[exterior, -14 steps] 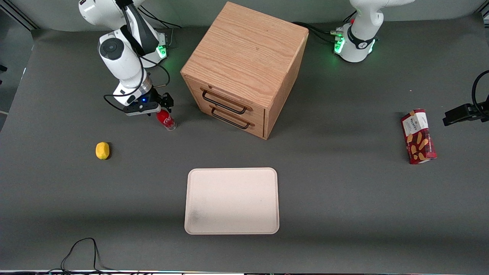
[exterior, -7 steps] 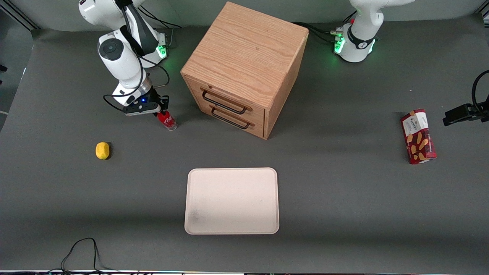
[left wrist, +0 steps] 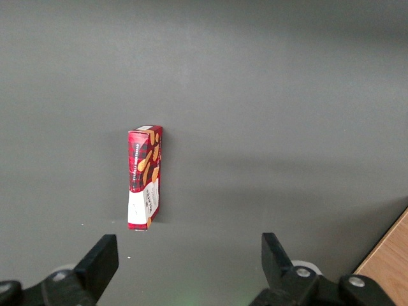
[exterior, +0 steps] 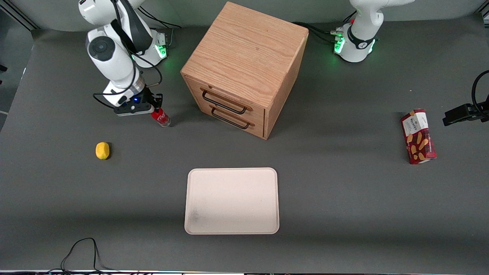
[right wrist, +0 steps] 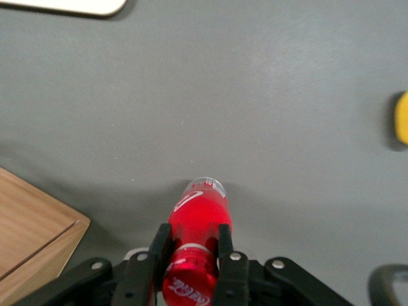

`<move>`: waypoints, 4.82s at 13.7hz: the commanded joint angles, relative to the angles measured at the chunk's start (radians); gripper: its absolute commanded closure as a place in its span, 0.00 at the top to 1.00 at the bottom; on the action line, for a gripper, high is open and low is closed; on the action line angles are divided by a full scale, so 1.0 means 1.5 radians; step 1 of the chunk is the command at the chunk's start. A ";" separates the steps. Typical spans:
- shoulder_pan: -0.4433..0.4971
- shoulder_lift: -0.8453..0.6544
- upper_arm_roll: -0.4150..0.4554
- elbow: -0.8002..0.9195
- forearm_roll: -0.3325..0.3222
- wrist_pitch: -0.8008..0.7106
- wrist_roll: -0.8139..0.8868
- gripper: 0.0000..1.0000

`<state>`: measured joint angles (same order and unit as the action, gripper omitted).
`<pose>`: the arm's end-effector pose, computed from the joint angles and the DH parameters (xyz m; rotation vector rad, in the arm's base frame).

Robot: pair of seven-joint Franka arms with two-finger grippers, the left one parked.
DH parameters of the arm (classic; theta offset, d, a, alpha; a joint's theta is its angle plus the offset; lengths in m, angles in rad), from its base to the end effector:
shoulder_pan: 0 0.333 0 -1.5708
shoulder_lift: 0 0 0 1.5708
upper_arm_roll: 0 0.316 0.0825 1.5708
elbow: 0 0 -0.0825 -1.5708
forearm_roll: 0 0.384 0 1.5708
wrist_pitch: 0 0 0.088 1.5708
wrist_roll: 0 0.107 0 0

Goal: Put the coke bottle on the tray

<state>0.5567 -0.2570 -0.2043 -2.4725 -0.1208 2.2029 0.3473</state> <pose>0.4172 0.1493 0.3843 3.0909 0.1304 0.0012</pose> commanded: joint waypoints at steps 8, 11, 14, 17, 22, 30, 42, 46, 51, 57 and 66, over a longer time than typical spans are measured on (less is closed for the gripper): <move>-0.003 0.011 -0.003 0.390 0.023 -0.374 -0.031 0.01; -0.003 0.038 -0.003 0.436 0.032 -0.382 -0.032 0.00; -0.004 0.140 -0.004 0.557 0.077 -0.382 -0.032 0.00; -0.005 0.279 -0.004 0.721 0.116 -0.398 -0.032 0.00; -0.024 0.519 -0.002 1.023 0.135 -0.455 -0.032 0.00; -0.058 0.669 0.018 1.185 0.160 -0.398 -0.028 0.00; -0.078 0.789 0.016 1.129 0.215 -0.227 -0.031 0.00; -0.077 0.814 0.016 1.103 0.210 -0.177 -0.031 0.00; -0.076 0.837 0.013 1.077 0.209 -0.132 -0.031 0.00; -0.075 0.829 0.013 1.075 0.209 -0.132 -0.016 1.00; -0.075 0.616 0.018 0.975 0.209 -0.314 0.055 1.00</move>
<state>0.4453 0.8401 -0.1839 -0.8599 0.1747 1.7852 0.4072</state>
